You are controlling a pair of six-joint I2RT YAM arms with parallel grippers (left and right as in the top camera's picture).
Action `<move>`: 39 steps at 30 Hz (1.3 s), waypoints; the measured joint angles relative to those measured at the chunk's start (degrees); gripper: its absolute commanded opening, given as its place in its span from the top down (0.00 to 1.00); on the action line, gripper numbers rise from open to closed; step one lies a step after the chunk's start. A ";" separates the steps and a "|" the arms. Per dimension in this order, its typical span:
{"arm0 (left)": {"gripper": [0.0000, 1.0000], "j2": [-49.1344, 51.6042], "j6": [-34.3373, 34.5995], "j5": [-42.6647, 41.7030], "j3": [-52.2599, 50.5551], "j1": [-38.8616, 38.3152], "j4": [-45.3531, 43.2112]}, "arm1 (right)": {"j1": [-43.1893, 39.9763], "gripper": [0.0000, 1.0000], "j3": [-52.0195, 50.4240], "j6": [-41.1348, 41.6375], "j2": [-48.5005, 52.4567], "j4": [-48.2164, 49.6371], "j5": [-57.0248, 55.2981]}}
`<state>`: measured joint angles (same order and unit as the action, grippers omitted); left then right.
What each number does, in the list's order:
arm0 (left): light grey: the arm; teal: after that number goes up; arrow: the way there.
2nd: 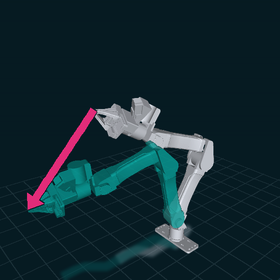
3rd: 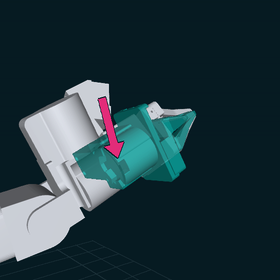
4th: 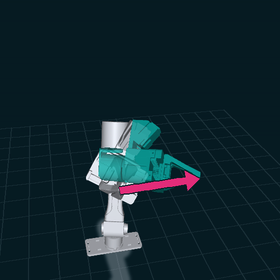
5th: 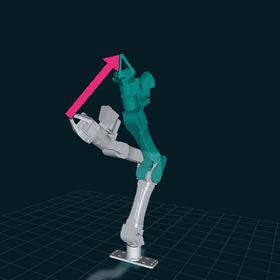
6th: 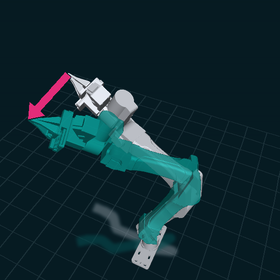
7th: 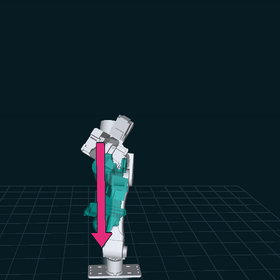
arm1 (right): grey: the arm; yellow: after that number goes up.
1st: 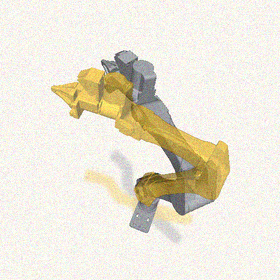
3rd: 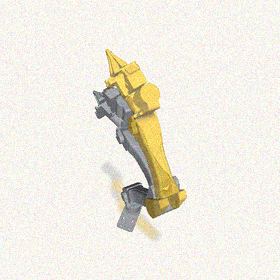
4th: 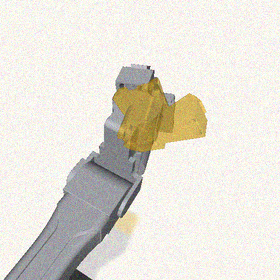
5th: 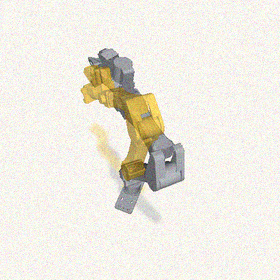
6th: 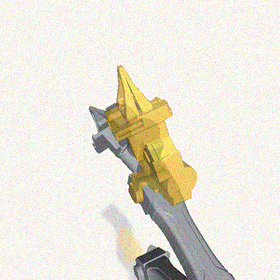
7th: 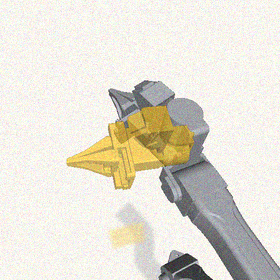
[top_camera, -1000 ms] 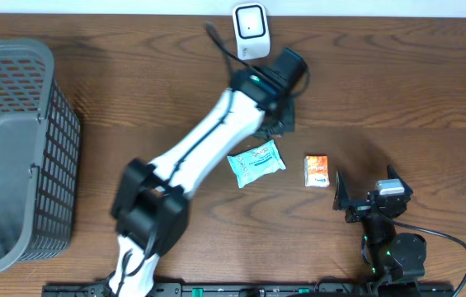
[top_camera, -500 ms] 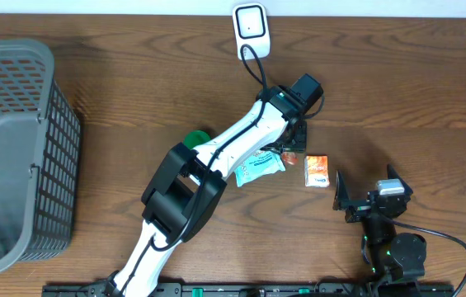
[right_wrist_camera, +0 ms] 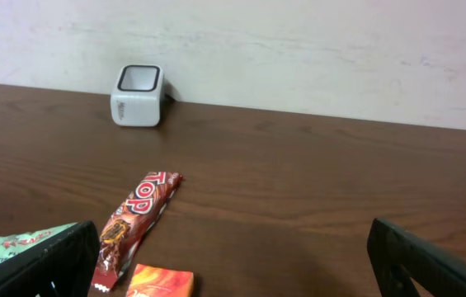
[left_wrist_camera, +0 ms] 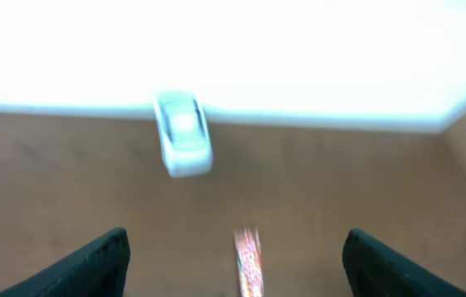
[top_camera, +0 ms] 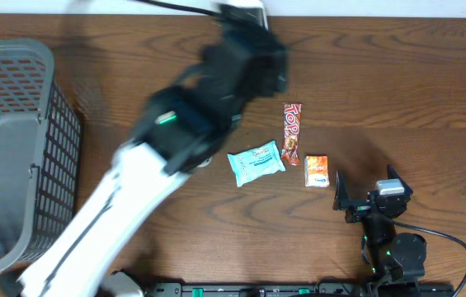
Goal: Scan the item barcode
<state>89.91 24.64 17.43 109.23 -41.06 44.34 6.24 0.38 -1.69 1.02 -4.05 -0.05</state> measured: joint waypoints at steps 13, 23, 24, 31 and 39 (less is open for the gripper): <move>0.17 -20.98 -20.46 27.69 0.20 10.99 -20.68 | 0.00 0.01 0.00 0.00 0.00 0.00 0.00; 0.17 -25.24 -39.17 32.09 0.20 11.82 -27.34 | 0.00 0.01 0.00 0.00 0.00 0.00 0.07; 0.16 -24.96 -41.09 32.52 0.20 11.82 -27.34 | 0.00 0.01 0.00 0.00 0.00 0.02 0.24; 0.16 -22.77 -48.72 35.47 -1.33 11.82 -25.40 | 0.00 0.01 0.00 5.97 0.00 0.07 1.97; 0.16 -25.44 -49.57 34.45 -10.80 15.23 -25.18 | 0.00 0.01 0.00 18.88 0.98 0.24 3.87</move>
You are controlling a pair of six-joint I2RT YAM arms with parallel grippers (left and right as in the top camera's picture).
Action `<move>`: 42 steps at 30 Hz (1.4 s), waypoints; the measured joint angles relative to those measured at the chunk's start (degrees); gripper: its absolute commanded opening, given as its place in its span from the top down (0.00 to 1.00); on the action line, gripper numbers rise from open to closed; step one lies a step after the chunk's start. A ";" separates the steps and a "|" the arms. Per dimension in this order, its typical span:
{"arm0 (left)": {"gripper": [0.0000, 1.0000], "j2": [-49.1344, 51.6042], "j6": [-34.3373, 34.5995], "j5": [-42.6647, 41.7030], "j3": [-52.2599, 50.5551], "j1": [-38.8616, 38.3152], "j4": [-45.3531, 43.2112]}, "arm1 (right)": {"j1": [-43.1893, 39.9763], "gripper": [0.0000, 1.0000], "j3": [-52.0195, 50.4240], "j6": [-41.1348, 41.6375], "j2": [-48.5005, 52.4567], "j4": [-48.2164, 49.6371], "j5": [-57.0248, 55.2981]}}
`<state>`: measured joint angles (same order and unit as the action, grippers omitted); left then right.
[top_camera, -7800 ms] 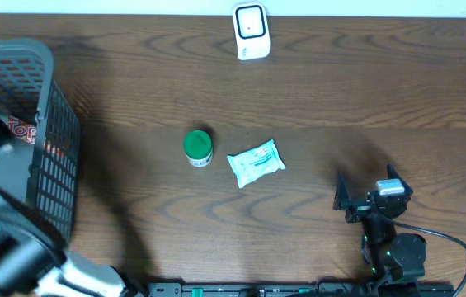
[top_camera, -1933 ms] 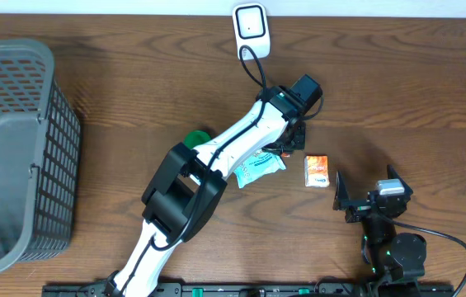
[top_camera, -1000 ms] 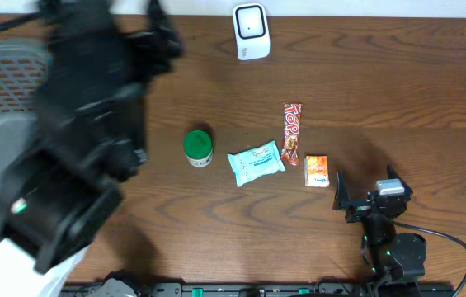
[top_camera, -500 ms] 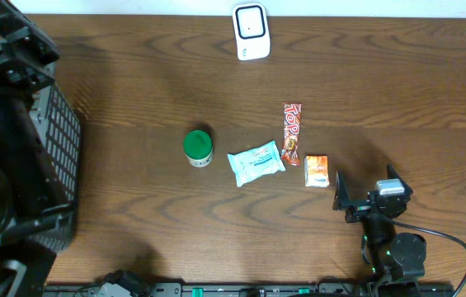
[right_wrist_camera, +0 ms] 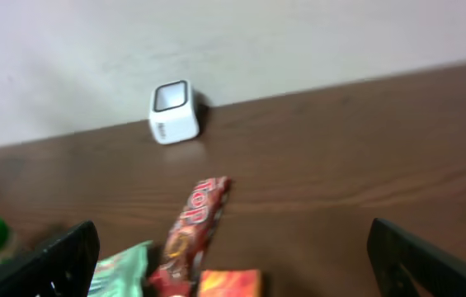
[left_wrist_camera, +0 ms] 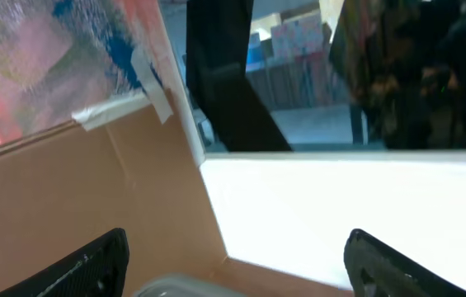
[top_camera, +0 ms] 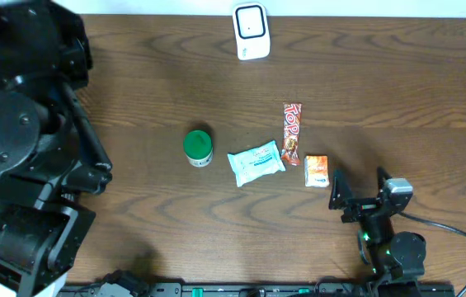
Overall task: Scan the item barcode
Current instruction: 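Move the right gripper over the orange tissue pack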
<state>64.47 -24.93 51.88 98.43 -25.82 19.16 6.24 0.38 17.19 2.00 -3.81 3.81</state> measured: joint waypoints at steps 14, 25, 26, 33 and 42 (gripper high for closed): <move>0.16 -19.28 11.10 -9.22 -13.49 11.47 2.91 | 0.00 0.01 0.02 17.05 21.16 4.39 26.67; 0.16 -26.16 17.14 -20.92 -18.95 20.68 5.95 | 0.42 0.01 27.58 13.00 35.58 -19.43 29.16; 0.16 -26.18 17.99 -21.33 -19.17 21.35 5.97 | 0.74 0.01 31.28 11.85 37.31 -23.65 27.98; 0.16 -26.34 24.26 -29.59 -19.39 24.28 7.96 | 7.69 0.01 60.98 5.07 54.99 -47.89 15.93; 0.16 -29.00 25.14 -40.70 -19.41 25.05 9.66 | 9.51 0.08 64.35 3.15 64.50 -44.65 17.86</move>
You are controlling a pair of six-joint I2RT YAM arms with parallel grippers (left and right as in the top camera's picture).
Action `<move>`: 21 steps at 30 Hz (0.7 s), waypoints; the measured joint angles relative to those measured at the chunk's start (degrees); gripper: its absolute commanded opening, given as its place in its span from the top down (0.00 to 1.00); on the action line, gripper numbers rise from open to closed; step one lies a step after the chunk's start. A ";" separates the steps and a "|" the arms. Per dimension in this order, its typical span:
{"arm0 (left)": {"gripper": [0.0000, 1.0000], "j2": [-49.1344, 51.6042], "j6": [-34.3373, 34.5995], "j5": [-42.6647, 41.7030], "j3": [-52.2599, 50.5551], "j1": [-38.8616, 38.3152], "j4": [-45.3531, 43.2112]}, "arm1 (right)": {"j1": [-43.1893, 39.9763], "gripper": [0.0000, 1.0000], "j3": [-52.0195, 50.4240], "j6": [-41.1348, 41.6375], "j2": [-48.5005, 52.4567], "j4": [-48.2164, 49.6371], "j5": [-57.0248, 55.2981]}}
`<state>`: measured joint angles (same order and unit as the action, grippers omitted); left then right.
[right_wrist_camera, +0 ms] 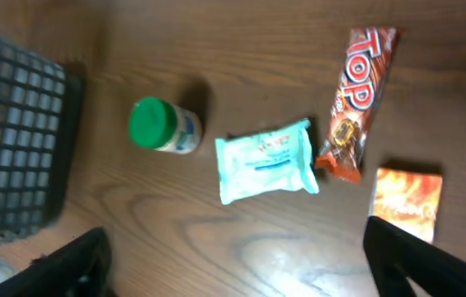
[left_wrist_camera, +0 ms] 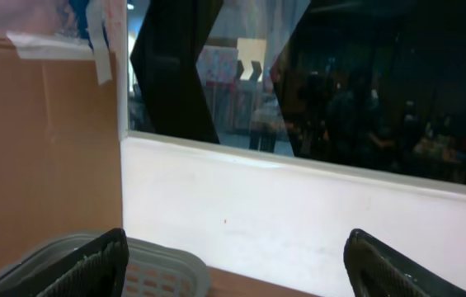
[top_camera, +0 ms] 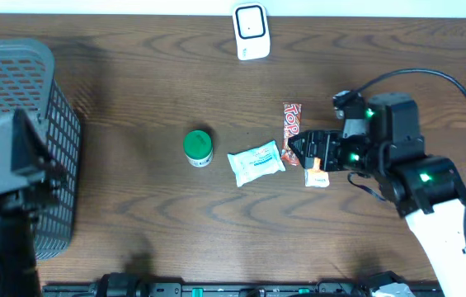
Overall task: Scan the item barcode
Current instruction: 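Move the right gripper over the orange tissue pack, then lower the right gripper and grasp the orange tissue pack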
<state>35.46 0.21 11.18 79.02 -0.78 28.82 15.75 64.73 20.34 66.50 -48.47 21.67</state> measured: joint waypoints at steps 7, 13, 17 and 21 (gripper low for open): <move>0.16 -6.01 0.00 -1.11 0.02 4.33 3.30 | 0.57 0.30 0.00 16.50 6.82 -8.28 -8.74; 0.16 -7.43 0.00 -2.54 -0.20 6.51 4.87 | 0.57 0.77 0.00 31.06 13.60 -7.26 -14.67; 0.16 -7.39 0.00 -5.97 -1.16 6.58 5.07 | 0.57 0.91 0.00 33.09 18.36 -7.19 -17.94; 0.16 -7.39 0.00 -7.67 -2.58 6.58 4.57 | 0.57 0.95 0.00 30.21 22.62 -6.82 -17.40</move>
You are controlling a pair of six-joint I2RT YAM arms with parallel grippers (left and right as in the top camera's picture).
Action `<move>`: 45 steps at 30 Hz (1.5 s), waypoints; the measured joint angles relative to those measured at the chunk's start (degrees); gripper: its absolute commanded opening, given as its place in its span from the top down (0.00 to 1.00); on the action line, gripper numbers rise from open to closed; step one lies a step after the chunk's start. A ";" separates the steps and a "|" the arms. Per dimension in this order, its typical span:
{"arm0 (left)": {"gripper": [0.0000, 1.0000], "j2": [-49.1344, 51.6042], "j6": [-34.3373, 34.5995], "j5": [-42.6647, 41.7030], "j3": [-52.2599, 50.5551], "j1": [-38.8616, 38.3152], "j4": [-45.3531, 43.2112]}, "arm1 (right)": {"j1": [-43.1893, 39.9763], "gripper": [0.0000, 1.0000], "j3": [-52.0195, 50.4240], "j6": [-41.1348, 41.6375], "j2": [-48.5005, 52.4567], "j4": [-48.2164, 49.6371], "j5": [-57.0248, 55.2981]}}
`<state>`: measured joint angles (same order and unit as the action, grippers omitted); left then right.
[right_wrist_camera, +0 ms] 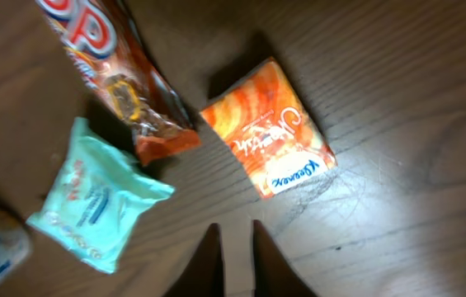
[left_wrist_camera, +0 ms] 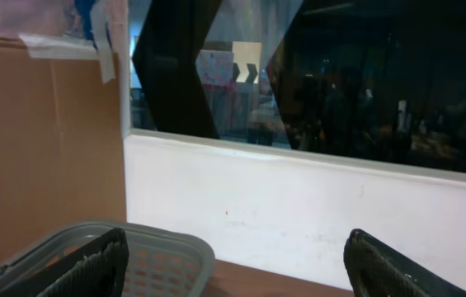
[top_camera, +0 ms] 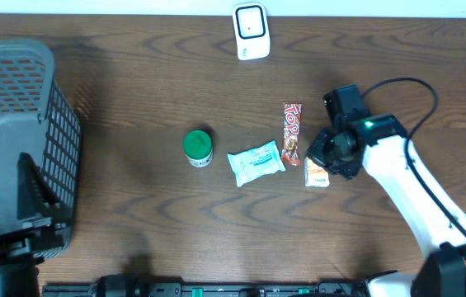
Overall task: Scan the item barcode
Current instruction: 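Lower the right gripper and grasp the orange tissue pack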
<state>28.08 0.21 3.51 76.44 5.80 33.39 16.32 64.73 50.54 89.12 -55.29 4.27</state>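
Observation:
A white scanner (top_camera: pixel 250 21) stands at the table's far edge. On the table lie a red Top bar (right_wrist_camera: pixel 109 58), a light blue wipes packet (right_wrist_camera: pixel 96 194) and an orange packet (right_wrist_camera: pixel 270 140). My right gripper (right_wrist_camera: pixel 237 243) is shut with nothing between its fingers. It hangs low over the bare wood, just in front of the orange packet and between it and the wipes. My left gripper (left_wrist_camera: pixel 237 272) is open and empty at the near left, facing the wall over the basket.
A green-lidded bottle (top_camera: pixel 198 148) stands left of the wipes packet. A grey mesh basket (top_camera: pixel 10 58) fills the left end of the table. The right arm (top_camera: pixel 397 177) reaches in from the front right.
My right gripper was open and high above the snacks. Now it is shut and low beside the orange packet. The left gripper has hardly moved.
At first my left arm reached across the table toward the scanner, and my right gripper sat open at the front edge. Then the left arm was back by the basket and the green bottle showed. The right arm then stood over the snacks, and is now low beside them.

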 measured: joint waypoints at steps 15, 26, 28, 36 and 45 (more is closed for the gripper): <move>0.16 -0.28 0.00 -0.63 -4.20 0.00 -2.67 | 0.00 0.98 0.00 -6.54 8.37 3.54 6.60; 0.16 -2.08 -0.02 -0.63 -4.20 -0.48 -2.71 | -0.72 0.99 0.00 -7.61 8.37 -0.31 1.20; 0.16 -2.08 -0.07 -0.61 -4.20 -0.81 -2.73 | -1.64 0.99 0.00 -6.84 8.37 -2.67 -2.25; 0.16 -2.08 -0.17 -0.63 -4.20 -1.53 -2.73 | -4.20 0.99 -0.13 -4.04 8.37 -1.11 -11.96; 0.16 -2.10 -0.20 -0.63 -4.20 -1.53 -2.75 | -4.20 0.99 -10.93 -2.80 8.44 10.45 -12.33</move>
<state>25.98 0.01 2.87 72.25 4.27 30.63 12.12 53.80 47.75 97.56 -44.84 -8.05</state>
